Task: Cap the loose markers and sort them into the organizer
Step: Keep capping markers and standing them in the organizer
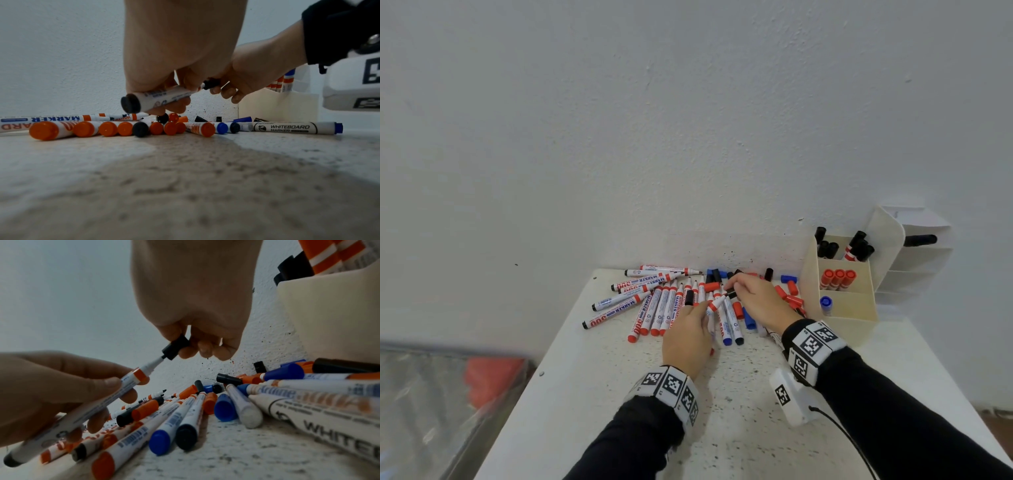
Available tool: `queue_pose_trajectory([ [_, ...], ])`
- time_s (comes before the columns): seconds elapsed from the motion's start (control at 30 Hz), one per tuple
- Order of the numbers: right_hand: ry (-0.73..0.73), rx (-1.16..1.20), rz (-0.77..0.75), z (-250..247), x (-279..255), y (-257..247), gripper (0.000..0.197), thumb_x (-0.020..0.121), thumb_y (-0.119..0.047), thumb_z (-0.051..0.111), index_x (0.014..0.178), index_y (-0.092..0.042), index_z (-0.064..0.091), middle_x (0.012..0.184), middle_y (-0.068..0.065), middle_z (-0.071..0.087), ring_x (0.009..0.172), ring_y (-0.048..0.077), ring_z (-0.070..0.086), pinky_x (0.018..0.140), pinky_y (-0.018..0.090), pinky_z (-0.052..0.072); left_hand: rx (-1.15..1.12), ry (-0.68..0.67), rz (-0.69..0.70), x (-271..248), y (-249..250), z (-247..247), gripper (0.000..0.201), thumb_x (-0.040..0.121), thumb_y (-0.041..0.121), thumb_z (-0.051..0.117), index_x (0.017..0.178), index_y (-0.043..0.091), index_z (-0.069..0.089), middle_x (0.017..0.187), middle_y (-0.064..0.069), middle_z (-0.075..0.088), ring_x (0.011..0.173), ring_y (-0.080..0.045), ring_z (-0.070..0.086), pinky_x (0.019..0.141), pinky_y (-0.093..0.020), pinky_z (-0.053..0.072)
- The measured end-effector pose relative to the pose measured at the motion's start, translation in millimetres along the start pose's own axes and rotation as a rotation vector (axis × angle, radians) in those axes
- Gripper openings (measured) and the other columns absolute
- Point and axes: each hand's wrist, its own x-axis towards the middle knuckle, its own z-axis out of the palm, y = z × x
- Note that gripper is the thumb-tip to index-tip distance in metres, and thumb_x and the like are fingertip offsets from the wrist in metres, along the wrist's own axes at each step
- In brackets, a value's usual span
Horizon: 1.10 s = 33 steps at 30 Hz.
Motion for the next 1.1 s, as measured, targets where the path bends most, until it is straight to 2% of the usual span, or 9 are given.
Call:
queue_pose_trajectory([
  [0.1, -0.003, -0.022, 0.000, -3, -4, 0, 0.028, 0.100, -0.016, 0.032, 0.108, -0.015, 0.059, 0.104, 0.006, 0.061, 0.096, 0.030, 0.059, 0.085, 0.036, 0.048, 0.009, -0.015, 0.023, -1, 1, 0, 0.041, 0.098, 0.018, 0.038, 0.139, 0.020, 0.041, 0.117, -0.001, 0.055, 0.102, -0.013, 0.052, 0.088, -0.024, 0.046],
  [0.3, -0.090, 0.067, 0.041, -1, -12, 3, 0.028, 0.099, -0.018, 0.038, 0.119, -0.019, 0.056, 0.097, 0.004, 0.063, 0.081, 0.029, 0.059, 0.073, 0.033, 0.052, -0.020, -0.004, 0.017, -2, 0, 0, 0.039, 0.098, 0.018, 0.038, 0.137, 0.018, 0.043, 0.117, -0.003, 0.056, 0.103, -0.014, 0.053, 0.087, -0.024, 0.044],
  [0.37, 0.066, 0.105, 0.058, 3, -12, 6, 0.020, 0.097, -0.020, 0.044, 0.113, -0.016, 0.055, 0.088, -0.002, 0.058, 0.073, 0.016, 0.054, 0.061, 0.019, 0.045, -0.022, 0.004, 0.016, -3, -1, 0, 0.040, 0.098, 0.018, 0.038, 0.138, 0.018, 0.043, 0.122, -0.002, 0.055, 0.108, -0.014, 0.053, 0.090, -0.025, 0.043],
  [0.47, 0.309, 0.240, 0.078, 10, -10, 9, 0.011, 0.091, -0.021, 0.055, 0.100, -0.017, 0.050, 0.096, 0.000, 0.057, 0.088, 0.016, 0.058, 0.072, 0.019, 0.047, -0.033, 0.009, 0.017, -2, -1, 1, 0.040, 0.098, 0.019, 0.038, 0.138, 0.019, 0.043, 0.124, -0.001, 0.055, 0.109, -0.013, 0.052, 0.091, -0.025, 0.043],
  [0.63, 0.295, 0.340, 0.106, 21, -15, 8, 0.009, 0.091, -0.022, 0.057, 0.093, -0.014, 0.051, 0.089, 0.003, 0.059, 0.077, 0.009, 0.056, 0.063, 0.015, 0.042, -0.061, 0.022, 0.062, -2, 0, 2, 0.038, 0.098, 0.017, 0.038, 0.136, 0.016, 0.046, 0.112, -0.002, 0.057, 0.098, -0.013, 0.053, 0.085, -0.024, 0.045],
  [0.77, 0.482, 0.421, 0.109, 22, -17, 10, 0.008, 0.092, -0.020, 0.054, 0.092, -0.013, 0.051, 0.086, 0.005, 0.061, 0.078, 0.017, 0.059, 0.064, 0.018, 0.047, -0.053, 0.014, 0.075, -2, -1, 3, 0.038, 0.098, 0.017, 0.039, 0.135, 0.016, 0.046, 0.113, -0.003, 0.059, 0.100, -0.013, 0.054, 0.087, -0.024, 0.045],
  [0.9, 0.261, 0.445, 0.150, 26, -20, 10, 0.011, 0.091, -0.026, 0.056, 0.091, -0.017, 0.050, 0.085, 0.013, 0.061, 0.072, 0.023, 0.057, 0.066, 0.031, 0.048, -0.097, -0.006, 0.114, -2, 2, 2, 0.036, 0.097, 0.016, 0.041, 0.132, 0.015, 0.050, 0.112, -0.004, 0.061, 0.101, -0.016, 0.056, 0.085, -0.022, 0.043],
  [1.0, 0.258, 0.454, 0.172, 21, -22, 9, 0.017, 0.093, -0.028, 0.051, 0.095, -0.011, 0.051, 0.075, 0.006, 0.056, 0.068, 0.020, 0.054, 0.064, 0.030, 0.046, -0.142, -0.069, 0.147, -7, 10, -2, 0.038, 0.096, 0.021, 0.044, 0.134, 0.014, 0.048, 0.121, -0.004, 0.061, 0.108, -0.018, 0.058, 0.091, -0.025, 0.045],
  [1.1, 0.206, 0.250, 0.208, 17, -23, 6, 0.044, 0.095, -0.040, 0.040, 0.066, -0.009, 0.050, 0.059, 0.003, 0.044, 0.059, 0.016, 0.044, 0.060, 0.031, 0.036, -0.050, -0.107, 0.186, -15, 22, -4, 0.036, 0.095, 0.030, 0.046, 0.125, 0.011, 0.052, 0.113, 0.000, 0.062, 0.100, -0.012, 0.058, 0.086, -0.020, 0.043],
])
